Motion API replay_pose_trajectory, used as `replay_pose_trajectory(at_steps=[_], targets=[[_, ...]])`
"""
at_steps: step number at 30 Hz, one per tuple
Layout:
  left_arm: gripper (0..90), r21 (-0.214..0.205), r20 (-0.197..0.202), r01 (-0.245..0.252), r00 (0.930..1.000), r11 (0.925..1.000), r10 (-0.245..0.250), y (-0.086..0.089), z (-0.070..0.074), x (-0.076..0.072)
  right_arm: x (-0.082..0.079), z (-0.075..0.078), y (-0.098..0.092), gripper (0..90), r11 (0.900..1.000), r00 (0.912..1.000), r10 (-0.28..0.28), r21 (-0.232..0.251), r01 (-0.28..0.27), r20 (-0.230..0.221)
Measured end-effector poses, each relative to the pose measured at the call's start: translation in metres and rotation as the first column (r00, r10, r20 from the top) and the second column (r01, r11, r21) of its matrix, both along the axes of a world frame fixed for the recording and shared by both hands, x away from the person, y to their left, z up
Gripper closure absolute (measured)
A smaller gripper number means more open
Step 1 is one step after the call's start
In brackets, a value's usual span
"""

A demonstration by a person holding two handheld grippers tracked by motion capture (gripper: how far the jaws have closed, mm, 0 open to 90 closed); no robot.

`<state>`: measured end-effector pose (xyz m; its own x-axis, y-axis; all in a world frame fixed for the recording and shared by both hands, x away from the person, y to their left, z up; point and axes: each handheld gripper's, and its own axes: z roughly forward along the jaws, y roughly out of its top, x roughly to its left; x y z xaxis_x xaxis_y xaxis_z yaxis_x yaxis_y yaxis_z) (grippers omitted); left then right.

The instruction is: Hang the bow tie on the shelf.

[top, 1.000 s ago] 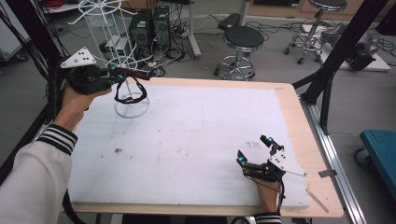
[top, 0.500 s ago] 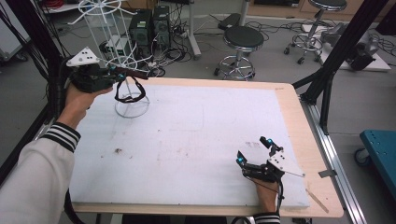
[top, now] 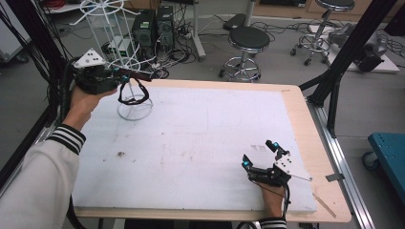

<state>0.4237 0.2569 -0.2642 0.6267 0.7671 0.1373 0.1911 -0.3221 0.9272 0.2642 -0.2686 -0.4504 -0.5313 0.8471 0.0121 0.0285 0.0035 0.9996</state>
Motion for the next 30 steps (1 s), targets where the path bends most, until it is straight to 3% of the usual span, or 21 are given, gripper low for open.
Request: replay_pose_trajectory(at_steps=[10,13,16,20,25,30], targets=[[59.2,-0.002,0.004,-0.046,0.9989,0.9990,0.046,0.000,0.001,-0.002,0.000,0.000,0.000,0.7,1.0000,1.0000,-0.001,0.001,0.001,-0.003],[52.4,-0.029,0.007,-0.054,0.9985,0.9981,0.054,0.001,0.002,-0.003,0.000,0.000,-0.001,0.7,1.0000,1.0000,-0.005,0.001,0.005,-0.006],[39.2,-0.046,-0.012,-0.053,0.9985,0.9975,0.053,0.001,0.002,-0.002,0.000,0.000,-0.001,0.7,1.0000,0.9999,-0.005,0.002,0.005,-0.009],[24.0,-0.080,0.017,-0.059,0.9980,0.9951,0.061,0.002,0.001,-0.005,-0.001,0.000,-0.001,0.7,1.0000,1.0000,-0.005,0.000,0.005,-0.007],[5.5,-0.090,0.061,-0.054,0.9964,0.9944,0.060,0.006,-0.001,-0.011,0.000,0.000,-0.001,0.7,1.0000,1.0000,-0.005,-0.001,0.005,-0.008],[1.7,-0.100,0.081,-0.056,0.9947,0.9934,0.064,0.012,-0.002,-0.016,0.000,-0.001,-0.002,0.7,1.0000,1.0000,-0.002,0.005,0.002,-0.008]])
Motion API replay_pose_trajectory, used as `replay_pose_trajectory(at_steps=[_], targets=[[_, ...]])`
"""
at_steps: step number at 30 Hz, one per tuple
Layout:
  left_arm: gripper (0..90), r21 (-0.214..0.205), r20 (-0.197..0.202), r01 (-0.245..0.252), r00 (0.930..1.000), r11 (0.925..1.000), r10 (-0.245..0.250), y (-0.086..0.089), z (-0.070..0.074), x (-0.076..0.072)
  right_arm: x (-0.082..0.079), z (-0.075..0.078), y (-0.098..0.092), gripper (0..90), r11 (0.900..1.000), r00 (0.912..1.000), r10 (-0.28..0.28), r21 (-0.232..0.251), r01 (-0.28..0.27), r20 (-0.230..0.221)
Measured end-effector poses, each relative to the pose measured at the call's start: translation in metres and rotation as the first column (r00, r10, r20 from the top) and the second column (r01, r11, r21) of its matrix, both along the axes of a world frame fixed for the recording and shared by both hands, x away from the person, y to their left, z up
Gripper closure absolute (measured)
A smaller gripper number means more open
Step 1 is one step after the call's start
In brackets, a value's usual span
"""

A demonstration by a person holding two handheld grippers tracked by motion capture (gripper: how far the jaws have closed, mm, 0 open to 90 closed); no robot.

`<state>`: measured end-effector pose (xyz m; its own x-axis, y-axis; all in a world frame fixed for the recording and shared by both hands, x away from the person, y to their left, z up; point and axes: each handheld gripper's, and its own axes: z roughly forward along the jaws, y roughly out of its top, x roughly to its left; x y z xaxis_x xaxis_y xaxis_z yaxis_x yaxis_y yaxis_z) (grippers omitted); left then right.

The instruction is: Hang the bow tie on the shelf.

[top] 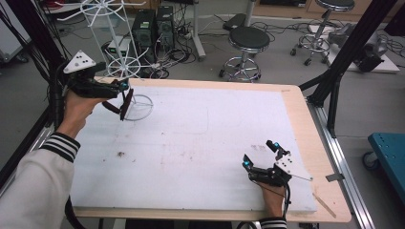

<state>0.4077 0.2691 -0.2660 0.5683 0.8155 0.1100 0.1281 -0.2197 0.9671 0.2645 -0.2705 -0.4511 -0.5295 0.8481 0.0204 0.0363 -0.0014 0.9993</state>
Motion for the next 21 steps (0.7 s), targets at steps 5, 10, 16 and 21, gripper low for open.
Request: replay_pose_trajectory(at_steps=[5,10,16,21], targets=[[1.7,-0.009,0.039,0.025,0.9989,0.9997,-0.024,-0.001,0.006,-0.009,0.000,0.000,-0.001,0.7,1.0000,1.0000,-0.001,0.007,0.001,-0.003],[1.7,-0.007,0.108,0.063,0.9922,0.9980,-0.062,-0.002,0.004,-0.031,0.000,0.000,-0.001,0.7,1.0000,1.0000,0.002,0.009,-0.002,-0.006],[1.7,-0.039,0.166,0.099,0.9818,0.9943,-0.091,0.008,-0.027,-0.067,0.001,-0.001,-0.002,0.7,0.9998,1.0000,0.000,0.018,0.000,-0.005],[1.7,-0.051,0.192,0.124,0.9749,0.9910,-0.112,0.014,-0.060,-0.100,0.000,-0.001,-0.001,0.6,1.0000,1.0000,-0.004,0.004,0.004,0.000]])
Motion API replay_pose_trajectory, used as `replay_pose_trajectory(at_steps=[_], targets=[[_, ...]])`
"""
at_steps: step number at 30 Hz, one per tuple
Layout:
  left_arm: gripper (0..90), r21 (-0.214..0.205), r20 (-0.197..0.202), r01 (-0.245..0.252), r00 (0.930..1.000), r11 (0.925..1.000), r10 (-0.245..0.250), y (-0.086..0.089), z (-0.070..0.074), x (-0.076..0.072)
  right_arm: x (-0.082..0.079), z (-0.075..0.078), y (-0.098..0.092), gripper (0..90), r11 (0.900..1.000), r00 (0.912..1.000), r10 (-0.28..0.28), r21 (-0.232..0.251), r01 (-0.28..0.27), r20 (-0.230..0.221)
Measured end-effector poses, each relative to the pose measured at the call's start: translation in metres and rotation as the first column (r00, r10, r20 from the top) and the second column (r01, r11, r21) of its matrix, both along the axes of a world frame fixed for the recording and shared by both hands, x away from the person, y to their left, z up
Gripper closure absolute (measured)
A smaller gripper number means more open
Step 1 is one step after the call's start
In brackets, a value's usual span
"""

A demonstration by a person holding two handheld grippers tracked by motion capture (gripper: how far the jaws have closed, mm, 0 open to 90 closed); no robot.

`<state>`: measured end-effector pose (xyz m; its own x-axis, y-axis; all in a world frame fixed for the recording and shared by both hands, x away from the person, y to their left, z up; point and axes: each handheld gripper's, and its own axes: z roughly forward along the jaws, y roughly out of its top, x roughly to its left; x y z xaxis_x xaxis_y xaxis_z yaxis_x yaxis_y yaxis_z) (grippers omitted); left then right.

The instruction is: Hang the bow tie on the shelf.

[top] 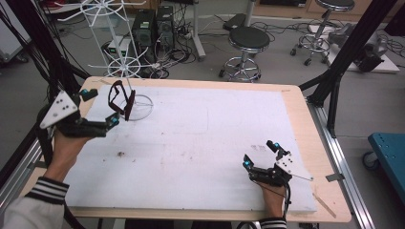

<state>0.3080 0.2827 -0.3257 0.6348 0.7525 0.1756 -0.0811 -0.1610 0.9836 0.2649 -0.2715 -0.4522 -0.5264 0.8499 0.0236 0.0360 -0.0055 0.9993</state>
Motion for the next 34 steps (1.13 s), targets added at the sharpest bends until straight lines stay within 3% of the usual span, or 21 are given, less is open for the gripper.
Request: replay_pose_trajectory(at_steps=[7,18,25,28,34], targets=[[1.7,-0.023,-0.029,-0.007,0.9996,0.9997,0.007,0.007,-0.054,-0.023,-0.001,0.000,0.001,0.6,1.0000,1.0000,-0.004,0.000,0.004,-0.005],[1.7,-0.087,-0.065,-0.037,0.9974,0.9955,0.031,0.014,-0.109,-0.034,-0.001,0.000,0.001,0.7,1.0000,1.0000,-0.002,-0.006,0.002,0.000],[1.7,-0.112,-0.056,-0.049,0.9975,0.9925,0.042,0.017,-0.126,-0.036,0.000,0.000,0.001,0.6,0.9999,1.0000,0.000,-0.012,0.000,0.003],[1.7,-0.135,-0.041,-0.055,0.9979,0.9893,0.050,0.018,-0.127,-0.038,-0.001,0.000,0.002,0.7,0.9999,1.0000,0.003,-0.015,-0.003,0.003],[1.7,-0.131,-0.045,-0.063,0.9973,0.9893,0.058,0.018,-0.128,-0.038,0.000,0.000,0.002,0.6,0.9999,1.0000,0.003,-0.017,-0.003,0.003]])
